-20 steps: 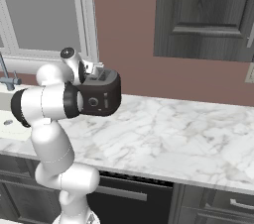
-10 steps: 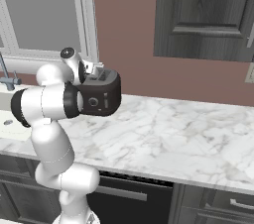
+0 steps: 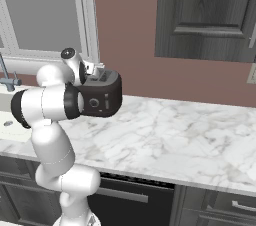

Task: Start the toaster. Once the lever pops up, take the bread to the plate on the dining counter.

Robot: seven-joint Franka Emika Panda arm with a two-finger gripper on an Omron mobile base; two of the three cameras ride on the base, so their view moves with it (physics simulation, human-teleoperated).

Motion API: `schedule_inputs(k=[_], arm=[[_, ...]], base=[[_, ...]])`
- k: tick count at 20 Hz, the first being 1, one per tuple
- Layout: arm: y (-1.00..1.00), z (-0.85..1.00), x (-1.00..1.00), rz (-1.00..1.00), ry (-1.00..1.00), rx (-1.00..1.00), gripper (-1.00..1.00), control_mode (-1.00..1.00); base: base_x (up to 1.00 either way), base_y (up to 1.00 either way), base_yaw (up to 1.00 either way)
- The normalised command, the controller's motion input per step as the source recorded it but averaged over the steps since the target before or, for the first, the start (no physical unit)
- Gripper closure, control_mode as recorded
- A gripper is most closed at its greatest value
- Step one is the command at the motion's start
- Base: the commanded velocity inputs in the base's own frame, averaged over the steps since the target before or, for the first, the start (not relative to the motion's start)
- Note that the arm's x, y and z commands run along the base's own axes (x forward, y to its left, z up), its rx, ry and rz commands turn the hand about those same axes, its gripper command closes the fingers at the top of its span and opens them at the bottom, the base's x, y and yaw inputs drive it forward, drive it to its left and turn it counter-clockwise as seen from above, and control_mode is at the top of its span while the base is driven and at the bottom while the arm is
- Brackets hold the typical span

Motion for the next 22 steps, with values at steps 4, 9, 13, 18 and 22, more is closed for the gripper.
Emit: schedule_inputs(k=[4,9,13,18,22], arm=[[0.00,0.00,0.00,0.00,0.00,0.00,-1.00,-1.00],[0.00,0.00,0.00,0.00,0.00,0.00,-1.00,-1.00],[0.00,0.00,0.00,0.00,0.00,0.00,-1.00,-1.00],[0.00,0.00,0.00,0.00,0.00,0.00,-1.00,-1.00],[0.00,0.00,0.00,0.00,0.00,0.00,-1.00,-1.00]], base=[[0.00,0.00,0.00],[0.00,0.00,0.00],[0.00,0.00,0.00],[0.00,0.00,0.00],[0.00,0.00,0.00]])
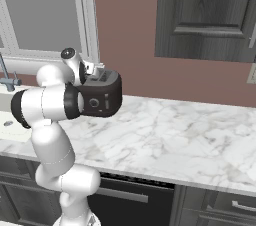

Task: Start the toaster. Once the lever pops up, take the bread to the plate on the dining counter.

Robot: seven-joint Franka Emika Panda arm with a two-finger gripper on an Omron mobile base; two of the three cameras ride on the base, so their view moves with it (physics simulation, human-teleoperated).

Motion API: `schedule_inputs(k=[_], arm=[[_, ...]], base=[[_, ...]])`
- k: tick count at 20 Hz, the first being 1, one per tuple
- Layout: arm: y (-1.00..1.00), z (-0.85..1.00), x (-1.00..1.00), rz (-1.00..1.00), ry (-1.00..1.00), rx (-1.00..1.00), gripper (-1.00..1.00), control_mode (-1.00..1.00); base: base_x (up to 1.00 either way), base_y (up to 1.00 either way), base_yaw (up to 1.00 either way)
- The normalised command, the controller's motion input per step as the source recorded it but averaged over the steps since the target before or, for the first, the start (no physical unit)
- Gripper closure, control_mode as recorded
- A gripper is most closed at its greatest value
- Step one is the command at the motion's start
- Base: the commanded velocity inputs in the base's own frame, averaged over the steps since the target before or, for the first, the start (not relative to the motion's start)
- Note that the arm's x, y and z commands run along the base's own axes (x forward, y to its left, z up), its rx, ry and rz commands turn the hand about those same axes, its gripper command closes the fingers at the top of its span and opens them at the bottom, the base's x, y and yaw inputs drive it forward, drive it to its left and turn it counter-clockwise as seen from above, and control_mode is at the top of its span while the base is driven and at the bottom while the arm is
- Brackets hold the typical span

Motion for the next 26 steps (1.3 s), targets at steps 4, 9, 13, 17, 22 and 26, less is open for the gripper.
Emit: schedule_inputs(k=[4,9,13,17,22,26], arm=[[0.00,0.00,0.00,0.00,0.00,0.00,-1.00,-1.00],[0.00,0.00,0.00,0.00,0.00,0.00,-1.00,-1.00],[0.00,0.00,0.00,0.00,0.00,0.00,-1.00,-1.00],[0.00,0.00,0.00,0.00,0.00,0.00,-1.00,-1.00],[0.00,0.00,0.00,0.00,0.00,0.00,-1.00,-1.00],[0.00,0.00,0.00,0.00,0.00,0.00,-1.00,-1.00]], base=[[0.00,0.00,0.00],[0.00,0.00,0.00],[0.00,0.00,0.00],[0.00,0.00,0.00],[0.00,0.00,0.00],[0.00,0.00,0.00]])
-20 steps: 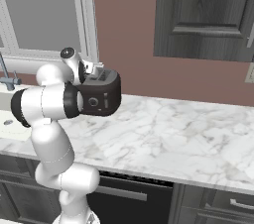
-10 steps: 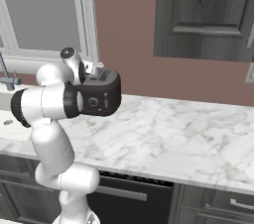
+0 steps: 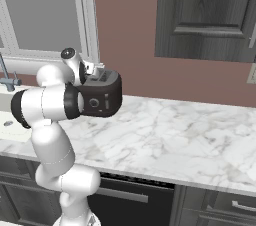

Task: Start the toaster. Once the lever pops up, take the bread to the plate on the dining counter.

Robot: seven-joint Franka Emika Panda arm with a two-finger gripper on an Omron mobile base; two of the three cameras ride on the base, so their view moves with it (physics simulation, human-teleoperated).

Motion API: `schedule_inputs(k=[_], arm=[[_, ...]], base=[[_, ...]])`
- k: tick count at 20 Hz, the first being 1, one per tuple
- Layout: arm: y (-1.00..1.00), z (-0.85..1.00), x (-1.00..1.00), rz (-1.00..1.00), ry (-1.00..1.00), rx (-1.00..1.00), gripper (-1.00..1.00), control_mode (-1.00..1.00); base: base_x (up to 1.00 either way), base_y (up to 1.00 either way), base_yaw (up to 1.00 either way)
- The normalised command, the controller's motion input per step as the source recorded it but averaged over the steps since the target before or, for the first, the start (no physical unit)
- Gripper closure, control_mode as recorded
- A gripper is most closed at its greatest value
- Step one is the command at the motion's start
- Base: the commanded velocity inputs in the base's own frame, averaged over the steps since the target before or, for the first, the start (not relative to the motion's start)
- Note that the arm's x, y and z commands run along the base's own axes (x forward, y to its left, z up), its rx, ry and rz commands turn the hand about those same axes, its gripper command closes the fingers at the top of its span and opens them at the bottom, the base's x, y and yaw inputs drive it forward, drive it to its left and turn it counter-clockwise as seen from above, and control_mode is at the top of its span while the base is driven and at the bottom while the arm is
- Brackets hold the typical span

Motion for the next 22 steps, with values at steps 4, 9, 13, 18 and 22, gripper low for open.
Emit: schedule_inputs(k=[4,9,13,18,22], arm=[[0.00,0.00,0.00,0.00,0.00,0.00,-1.00,-1.00],[0.00,0.00,0.00,0.00,0.00,0.00,-1.00,-1.00],[0.00,0.00,0.00,0.00,0.00,0.00,-1.00,-1.00],[0.00,0.00,0.00,0.00,0.00,0.00,-1.00,-1.00],[0.00,0.00,0.00,0.00,0.00,0.00,-1.00,-1.00]], base=[[0.00,0.00,0.00],[0.00,0.00,0.00],[0.00,0.00,0.00],[0.00,0.00,0.00],[0.00,0.00,0.00]])
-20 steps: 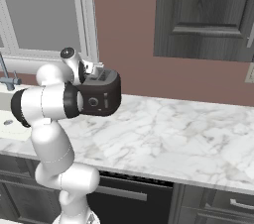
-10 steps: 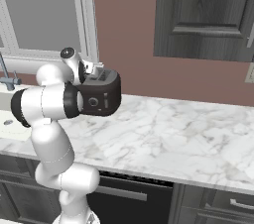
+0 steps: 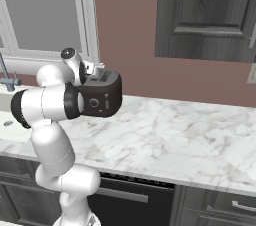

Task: Start the toaster. Once the lever pops up, take the bread to the plate on the dining counter.

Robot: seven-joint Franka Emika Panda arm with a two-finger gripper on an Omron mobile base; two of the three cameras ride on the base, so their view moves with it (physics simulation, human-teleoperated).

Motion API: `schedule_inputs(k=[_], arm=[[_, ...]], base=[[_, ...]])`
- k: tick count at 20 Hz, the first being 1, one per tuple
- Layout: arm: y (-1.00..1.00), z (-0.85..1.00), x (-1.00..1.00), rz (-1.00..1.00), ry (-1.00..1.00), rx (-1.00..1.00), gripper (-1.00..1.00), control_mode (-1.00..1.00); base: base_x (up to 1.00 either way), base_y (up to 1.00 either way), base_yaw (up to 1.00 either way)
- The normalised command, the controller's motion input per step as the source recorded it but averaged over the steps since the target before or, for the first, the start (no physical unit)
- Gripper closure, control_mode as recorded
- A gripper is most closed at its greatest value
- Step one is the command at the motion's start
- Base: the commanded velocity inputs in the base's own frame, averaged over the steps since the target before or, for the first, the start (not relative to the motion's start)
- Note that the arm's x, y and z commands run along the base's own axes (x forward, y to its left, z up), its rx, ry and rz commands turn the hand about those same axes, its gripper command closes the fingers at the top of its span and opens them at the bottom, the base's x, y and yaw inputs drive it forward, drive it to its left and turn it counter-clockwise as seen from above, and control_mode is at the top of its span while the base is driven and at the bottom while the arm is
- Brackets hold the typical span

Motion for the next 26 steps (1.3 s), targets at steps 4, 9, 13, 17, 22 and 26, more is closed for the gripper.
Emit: schedule_inputs(k=[4,9,13,17,22,26], arm=[[0.00,0.00,0.00,0.00,0.00,0.00,-1.00,-1.00],[0.00,0.00,0.00,0.00,0.00,0.00,-1.00,-1.00],[0.00,0.00,0.00,0.00,0.00,0.00,-1.00,-1.00],[0.00,0.00,0.00,0.00,0.00,0.00,-1.00,-1.00],[0.00,0.00,0.00,0.00,0.00,0.00,-1.00,-1.00],[0.00,0.00,0.00,0.00,0.00,0.00,-1.00,-1.00]], base=[[0.00,0.00,0.00],[0.00,0.00,0.00],[0.00,0.00,0.00],[0.00,0.00,0.00],[0.00,0.00,0.00],[0.00,0.00,0.00]])
